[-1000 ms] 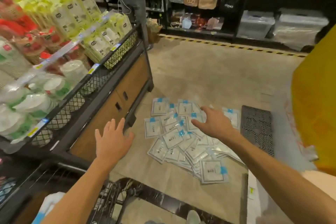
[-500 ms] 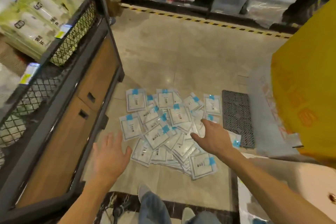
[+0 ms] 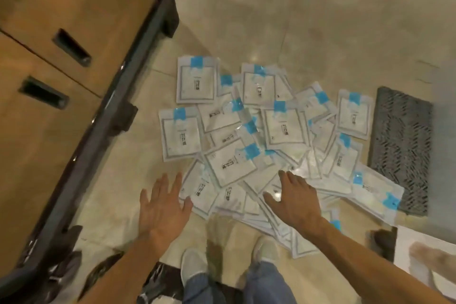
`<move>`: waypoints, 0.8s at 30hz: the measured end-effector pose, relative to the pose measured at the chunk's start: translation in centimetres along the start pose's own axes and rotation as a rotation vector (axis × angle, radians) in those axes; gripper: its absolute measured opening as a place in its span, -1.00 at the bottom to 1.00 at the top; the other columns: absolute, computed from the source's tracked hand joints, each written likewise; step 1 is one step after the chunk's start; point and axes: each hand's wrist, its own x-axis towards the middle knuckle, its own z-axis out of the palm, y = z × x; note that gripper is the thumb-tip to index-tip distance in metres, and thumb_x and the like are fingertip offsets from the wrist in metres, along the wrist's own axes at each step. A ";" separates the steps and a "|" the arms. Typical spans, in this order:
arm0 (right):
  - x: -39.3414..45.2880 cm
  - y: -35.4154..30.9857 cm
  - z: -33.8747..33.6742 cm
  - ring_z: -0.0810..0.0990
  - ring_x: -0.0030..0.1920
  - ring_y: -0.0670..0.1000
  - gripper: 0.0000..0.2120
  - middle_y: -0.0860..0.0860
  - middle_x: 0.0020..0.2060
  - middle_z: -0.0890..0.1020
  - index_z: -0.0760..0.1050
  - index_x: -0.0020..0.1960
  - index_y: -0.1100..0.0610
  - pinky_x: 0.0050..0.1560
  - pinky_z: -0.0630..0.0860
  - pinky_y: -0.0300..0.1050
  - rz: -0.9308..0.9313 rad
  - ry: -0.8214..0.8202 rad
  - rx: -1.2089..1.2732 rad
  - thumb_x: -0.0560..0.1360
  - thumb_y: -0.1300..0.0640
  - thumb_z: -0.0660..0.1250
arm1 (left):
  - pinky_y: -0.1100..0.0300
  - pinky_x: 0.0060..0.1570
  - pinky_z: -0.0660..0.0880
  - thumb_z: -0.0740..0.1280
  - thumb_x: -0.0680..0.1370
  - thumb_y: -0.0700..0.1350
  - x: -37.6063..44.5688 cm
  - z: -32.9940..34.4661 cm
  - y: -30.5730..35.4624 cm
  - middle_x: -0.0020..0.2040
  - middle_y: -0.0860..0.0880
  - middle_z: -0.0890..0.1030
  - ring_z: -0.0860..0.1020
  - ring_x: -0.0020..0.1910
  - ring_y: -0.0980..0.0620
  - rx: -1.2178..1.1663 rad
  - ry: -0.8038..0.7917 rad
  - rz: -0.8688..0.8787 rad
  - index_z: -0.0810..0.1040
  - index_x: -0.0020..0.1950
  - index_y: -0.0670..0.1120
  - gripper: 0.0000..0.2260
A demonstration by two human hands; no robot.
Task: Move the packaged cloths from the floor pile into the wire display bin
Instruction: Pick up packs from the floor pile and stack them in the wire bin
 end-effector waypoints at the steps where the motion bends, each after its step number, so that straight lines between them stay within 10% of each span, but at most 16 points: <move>1: 2.2 0.0 2.1 0.45 0.40 0.20 -0.20 0.11 0.40 0.50 0.30 0.53 0.13 0.32 0.45 0.16 0.021 -0.017 0.005 0.53 -0.42 0.08 | -0.12 0.59 0.00 -0.16 0.65 0.23 2.1 2.7 -0.1 0.69 -0.09 -0.03 0.02 0.65 -0.05 0.012 0.001 -0.006 -0.16 0.68 0.07 -0.39; 10: 17.9 -2.0 18.6 0.43 0.40 0.25 -0.12 0.21 0.37 0.47 0.28 0.46 0.26 0.32 0.40 0.17 0.353 -0.028 0.313 0.49 -0.43 0.29 | -0.15 0.21 0.47 0.26 0.59 0.23 16.2 22.1 -1.8 0.46 -0.26 0.43 0.47 0.35 -0.27 -0.106 0.033 -0.036 0.31 0.60 -0.10 -0.34; 19: 24.7 -5.4 26.2 0.45 0.38 0.27 0.06 0.23 0.34 0.42 0.18 0.45 0.36 0.43 0.38 0.15 0.653 0.014 0.680 0.40 -0.50 0.35 | -0.14 0.27 0.40 0.64 0.25 0.26 24.3 27.8 -1.5 0.40 -0.22 0.32 0.30 0.40 -0.23 -0.249 -0.030 -0.312 0.23 0.47 -0.11 -0.02; 24: 24.3 -4.4 26.8 0.51 0.35 0.18 -0.03 0.14 0.33 0.50 0.13 0.48 0.28 0.31 0.46 -0.03 0.749 0.122 1.057 0.39 -0.18 0.59 | -0.09 0.17 0.46 0.68 0.28 0.10 24.5 27.8 -1.9 0.37 -0.20 0.46 0.47 0.34 -0.25 -0.503 -0.089 -0.346 0.27 0.40 -0.14 -0.12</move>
